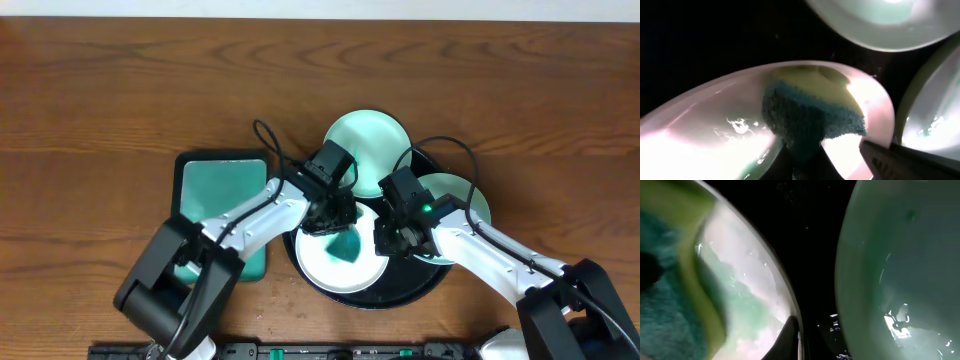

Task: Clean dirty plates on tray and stack at the side
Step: 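Scrub the white plate with the sponge while the right gripper holds it, then return the sponge to the green tub with the left gripper, then lift the white plate with the right gripper and tilt it over the tub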

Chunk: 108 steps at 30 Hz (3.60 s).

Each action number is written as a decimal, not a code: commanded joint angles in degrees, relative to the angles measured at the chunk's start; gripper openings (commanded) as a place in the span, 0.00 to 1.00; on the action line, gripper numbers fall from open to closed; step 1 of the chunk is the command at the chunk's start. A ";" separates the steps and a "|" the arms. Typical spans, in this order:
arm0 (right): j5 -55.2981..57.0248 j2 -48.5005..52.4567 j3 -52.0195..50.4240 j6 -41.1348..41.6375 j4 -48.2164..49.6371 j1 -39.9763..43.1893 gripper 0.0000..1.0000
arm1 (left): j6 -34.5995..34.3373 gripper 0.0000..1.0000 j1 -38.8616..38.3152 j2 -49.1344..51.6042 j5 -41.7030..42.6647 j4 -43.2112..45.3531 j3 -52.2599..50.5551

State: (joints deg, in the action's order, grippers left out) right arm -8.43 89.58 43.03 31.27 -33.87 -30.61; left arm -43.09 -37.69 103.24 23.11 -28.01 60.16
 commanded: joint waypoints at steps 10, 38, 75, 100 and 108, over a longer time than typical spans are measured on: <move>5.60 1.92 -0.94 0.85 -0.04 0.52 0.01 | 2.75 0.07 0.04 1.55 -36.00 -19.74 1.75; 5.62 1.92 -0.94 0.85 -0.07 0.52 0.01 | 5.99 0.07 -3.48 5.29 15.76 1.03 -0.04; 6.03 1.92 -0.85 -1.75 1.92 0.52 0.01 | 20.20 0.07 32.70 -17.84 -19.67 -17.55 -1.42; 15.85 -1.20 31.43 -18.73 5.33 -12.31 0.01 | 23.08 0.77 35.43 -53.16 -16.09 -25.09 4.15; 40.81 7.15 31.43 -24.83 18.75 -23.30 0.01 | 23.12 0.79 35.43 -62.99 -16.31 -26.47 4.15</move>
State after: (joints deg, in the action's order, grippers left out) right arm 19.38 96.66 74.11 10.59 -16.84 -50.85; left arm -20.56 -2.61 41.17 7.14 -53.91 63.33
